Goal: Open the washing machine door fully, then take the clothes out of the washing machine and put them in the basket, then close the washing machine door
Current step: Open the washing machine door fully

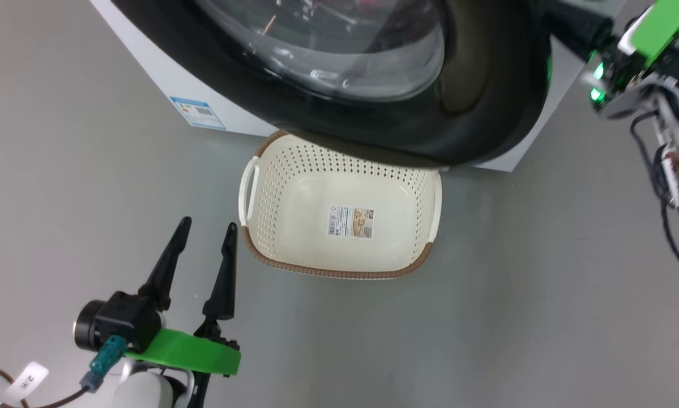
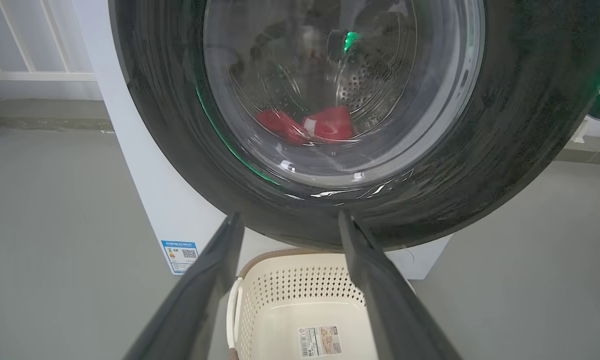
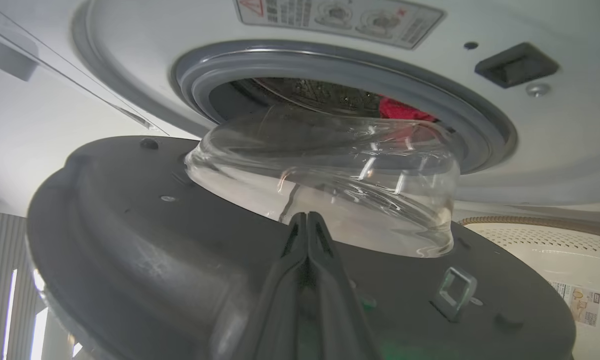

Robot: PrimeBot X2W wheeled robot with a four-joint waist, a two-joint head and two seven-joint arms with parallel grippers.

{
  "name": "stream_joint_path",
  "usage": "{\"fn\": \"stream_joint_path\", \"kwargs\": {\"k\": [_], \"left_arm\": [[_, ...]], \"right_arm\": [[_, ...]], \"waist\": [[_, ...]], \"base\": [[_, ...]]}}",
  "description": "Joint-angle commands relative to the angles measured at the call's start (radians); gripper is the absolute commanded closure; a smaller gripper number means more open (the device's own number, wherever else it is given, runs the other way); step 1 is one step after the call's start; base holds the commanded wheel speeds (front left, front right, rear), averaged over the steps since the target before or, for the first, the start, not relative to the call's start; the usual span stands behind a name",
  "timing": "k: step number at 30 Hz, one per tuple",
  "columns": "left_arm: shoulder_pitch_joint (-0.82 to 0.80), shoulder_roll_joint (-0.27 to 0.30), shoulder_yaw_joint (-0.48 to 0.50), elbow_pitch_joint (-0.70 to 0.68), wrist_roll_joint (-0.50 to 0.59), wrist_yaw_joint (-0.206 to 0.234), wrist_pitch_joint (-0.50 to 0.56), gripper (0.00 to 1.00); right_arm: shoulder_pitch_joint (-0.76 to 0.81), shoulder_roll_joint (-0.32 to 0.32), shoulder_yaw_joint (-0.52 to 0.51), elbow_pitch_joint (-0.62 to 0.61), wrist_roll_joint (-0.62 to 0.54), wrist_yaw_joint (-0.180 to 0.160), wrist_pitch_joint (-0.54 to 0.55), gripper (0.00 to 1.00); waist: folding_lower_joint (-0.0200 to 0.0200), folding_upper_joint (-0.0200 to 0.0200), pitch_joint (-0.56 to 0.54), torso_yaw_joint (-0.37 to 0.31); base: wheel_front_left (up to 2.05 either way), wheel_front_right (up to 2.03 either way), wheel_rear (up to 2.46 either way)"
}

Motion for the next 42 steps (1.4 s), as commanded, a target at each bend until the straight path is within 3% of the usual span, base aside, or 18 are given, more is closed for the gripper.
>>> {"fn": "stream_joint_path", "kwargs": {"k": [1,24,42], "left_arm": [[0.012,0.018,0.036,-0.018,0.003,-0.003,-0.008,0.00],[0.100,0.018,0.060,-0.013,0.020,-0.003,-0.008,0.00],[0.163,0.018,0.073,0.002,0.019,0.013,-0.008,0.00]], "right_arm": [[0.050,0.027,0.018,-0.046,-0.008,0.002,0.018,1.00],[0.333,0.087,0.058,-0.265,-0.024,0.002,0.090,1.00],[0.470,0.140,0.057,-0.368,-0.010,0.002,0.142,1.00]], "waist": [[-0.0001,-0.0001,-0.021,-0.001],[-0.0001,-0.0001,-0.149,0.023],[-0.0001,-0.0001,-0.220,0.125]], "base": [[0.00,0.00,0.00],[0.00,0.00,0.00],[0.00,0.00,0.00]]}}
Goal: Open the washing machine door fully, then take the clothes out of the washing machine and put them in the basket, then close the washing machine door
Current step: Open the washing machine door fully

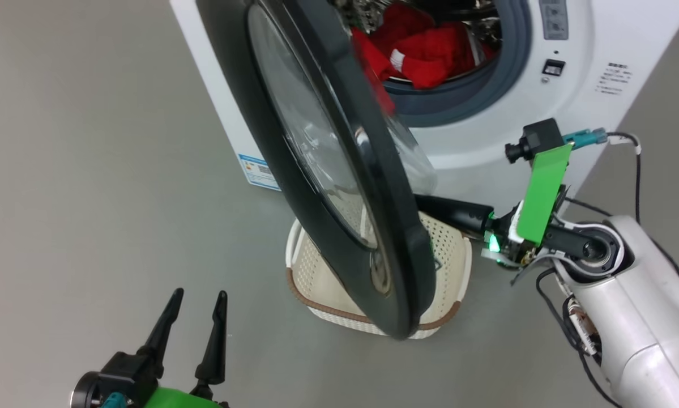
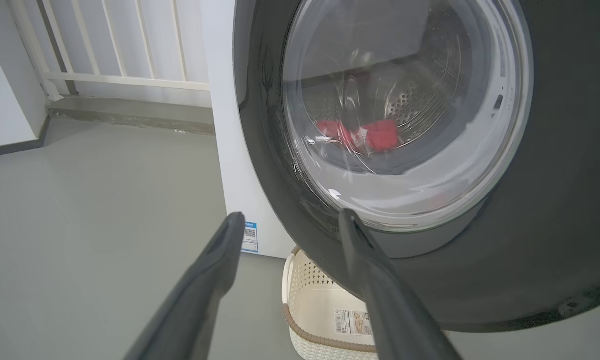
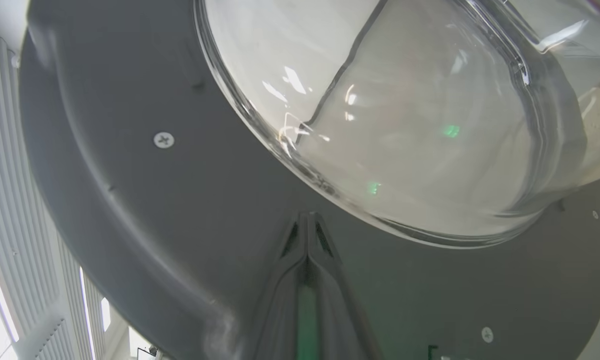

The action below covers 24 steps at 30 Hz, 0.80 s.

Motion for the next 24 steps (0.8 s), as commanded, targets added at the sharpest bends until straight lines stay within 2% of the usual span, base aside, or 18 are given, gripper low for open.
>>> {"fn": "stream_joint_path", "kwargs": {"k": [1,24], "left_arm": [[-0.005,0.017,0.039,-0.016,0.008,0.008,-0.008,0.00],[0.014,0.017,0.070,0.009,-0.014,0.034,-0.008,0.00]], "right_arm": [[0.019,0.029,0.013,-0.040,0.001,0.002,0.009,1.00],[0.082,0.118,0.042,-0.076,-0.039,0.002,0.039,1.00]], "waist": [[0.0000,0.0000,-0.014,0.024],[0.0000,0.0000,-0.038,0.148]], "base": [[0.00,0.00,0.00],[0.00,0.00,0.00]]}}
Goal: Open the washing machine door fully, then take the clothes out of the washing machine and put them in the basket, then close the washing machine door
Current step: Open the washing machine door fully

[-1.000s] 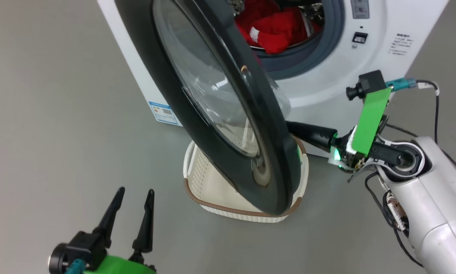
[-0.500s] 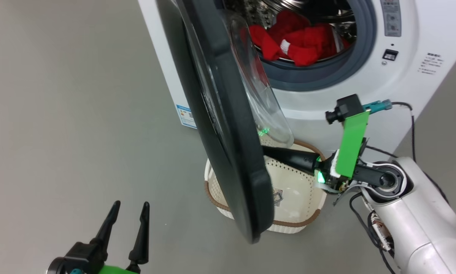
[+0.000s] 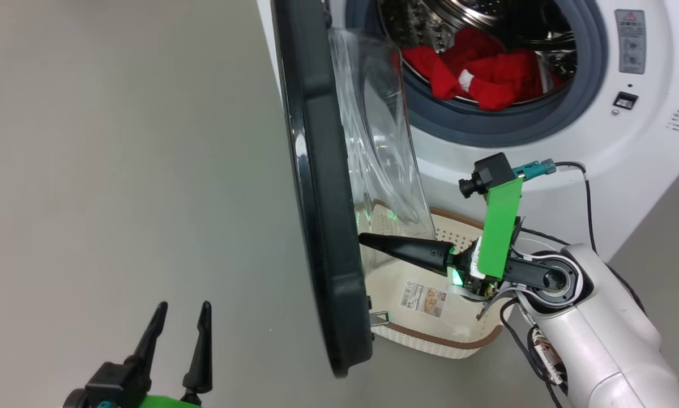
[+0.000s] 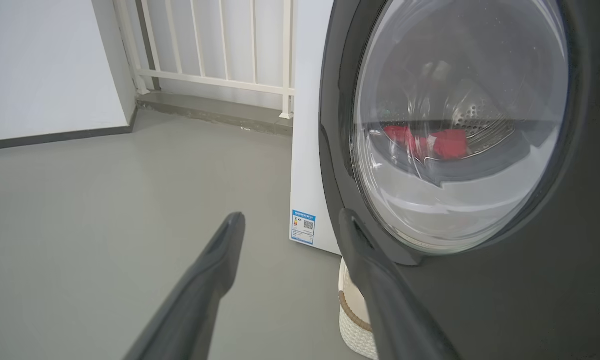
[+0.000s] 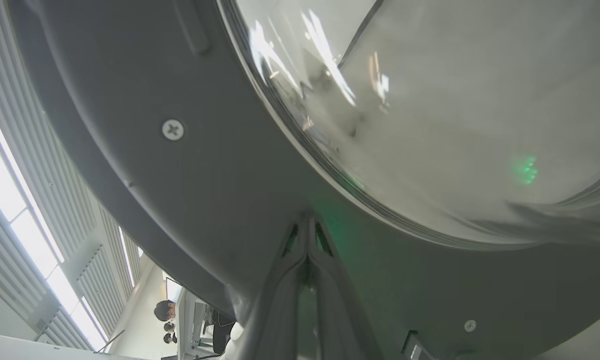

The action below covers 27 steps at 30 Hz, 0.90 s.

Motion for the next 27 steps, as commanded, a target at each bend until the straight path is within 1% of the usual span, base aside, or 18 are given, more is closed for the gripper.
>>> {"fn": "stream_joint_path", "kwargs": {"k": [1,8,20,27], "left_arm": [[-0.007,0.016,0.038,-0.018,-0.004,0.009,-0.008,0.00],[-0.008,0.016,0.047,-0.018,-0.009,0.015,-0.008,0.00],[0.001,0.016,0.076,-0.049,-0.023,0.034,-0.008,0.00],[0.002,0.016,0.078,-0.058,-0.027,0.040,-0.008,0.00]], "right_arm": [[0.007,0.035,0.018,-0.034,-0.004,0.002,0.006,1.00],[0.010,0.055,0.020,-0.030,-0.010,0.002,0.014,1.00],[-0.031,0.099,0.051,-0.008,-0.017,0.002,0.035,1.00],[-0.047,0.113,0.070,-0.001,-0.013,0.002,0.032,1.00]], "waist": [[0.0000,0.0000,0.001,0.014],[0.0000,0.0000,-0.001,0.053],[0.0000,0.0000,0.027,0.065],[0.0000,0.0000,0.036,0.068]], "base": [[0.00,0.00,0.00],[0.00,0.00,0.00],[0.00,0.00,0.00],[0.00,0.00,0.00]]}}
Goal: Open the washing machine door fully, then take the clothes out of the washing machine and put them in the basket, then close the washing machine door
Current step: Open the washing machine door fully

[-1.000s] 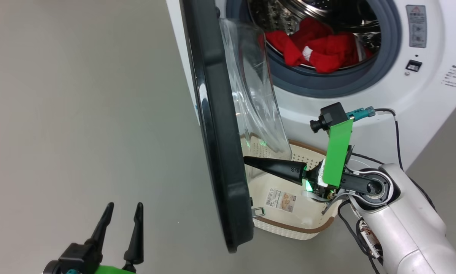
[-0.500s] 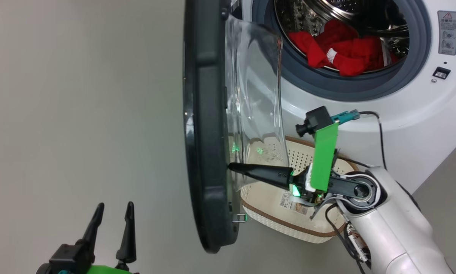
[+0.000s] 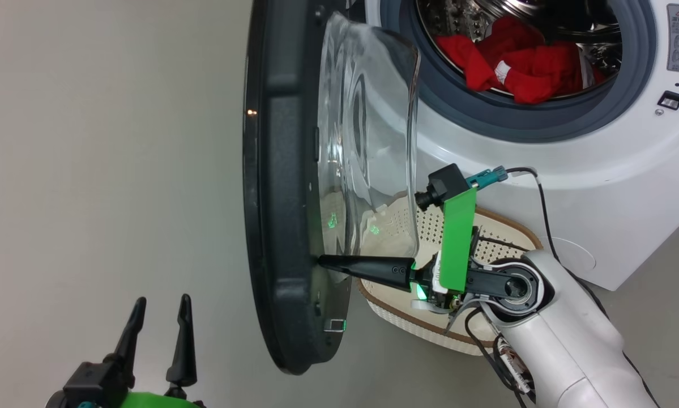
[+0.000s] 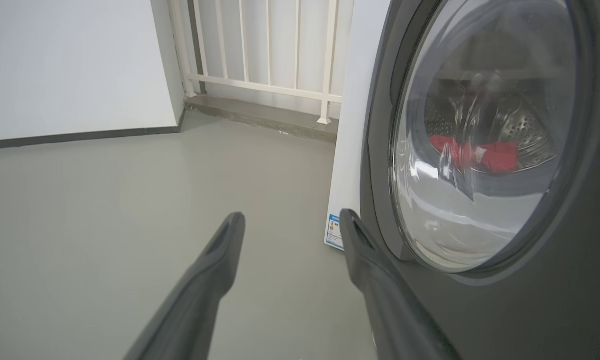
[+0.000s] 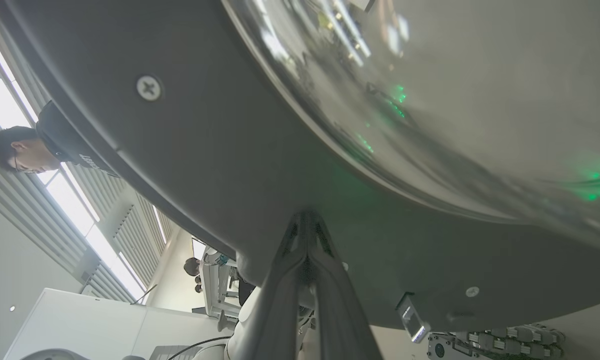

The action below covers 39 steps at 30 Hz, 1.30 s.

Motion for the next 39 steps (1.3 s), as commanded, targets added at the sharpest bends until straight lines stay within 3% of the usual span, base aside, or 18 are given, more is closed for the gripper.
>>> {"fn": "stream_joint_path", "kwargs": {"k": [1,19,20,21,22,23,39], "left_arm": [[-0.001,0.017,0.036,-0.029,-0.010,0.010,-0.008,0.00],[-0.012,0.017,0.024,-0.019,-0.012,0.010,-0.008,0.00],[-0.012,0.017,0.023,-0.016,-0.011,0.009,-0.008,0.00],[-0.013,0.017,0.021,-0.012,-0.010,0.007,-0.008,0.00],[-0.014,0.017,0.020,-0.008,-0.008,0.004,-0.008,0.00],[-0.015,0.017,0.018,-0.005,-0.006,0.002,-0.008,0.00],[-0.033,0.017,0.047,0.045,0.033,-0.036,-0.008,0.00]], "right_arm": [[-0.037,0.038,0.023,-0.022,-0.004,0.002,0.000,1.00],[-0.070,0.046,0.108,-0.023,0.036,0.002,-0.063,1.00],[-0.067,0.046,0.105,-0.023,0.031,0.002,-0.068,0.75],[-0.063,0.046,0.101,-0.024,0.023,0.002,-0.075,0.55],[-0.058,0.044,0.097,-0.027,0.013,0.002,-0.082,0.20],[-0.051,0.040,0.092,-0.028,0.006,0.002,-0.088,0.00],[0.067,-0.068,0.054,-0.067,-0.110,0.002,-0.236,0.00]], "waist": [[0.0000,0.0000,0.003,0.001],[0.0000,0.0000,-0.001,-0.001],[0.0000,0.0000,-0.004,-0.002],[0.0000,0.0000,-0.007,-0.003],[0.0000,0.0000,-0.010,-0.005],[0.0000,0.0000,-0.013,-0.006],[0.0000,0.0000,-0.051,-0.083]], "base": [[0.00,0.00,0.00],[0.00,0.00,0.00],[0.00,0.00,0.00],[0.00,0.00,0.00],[0.00,0.00,0.00],[0.00,0.00,0.00],[0.00,0.00,0.00]]}}
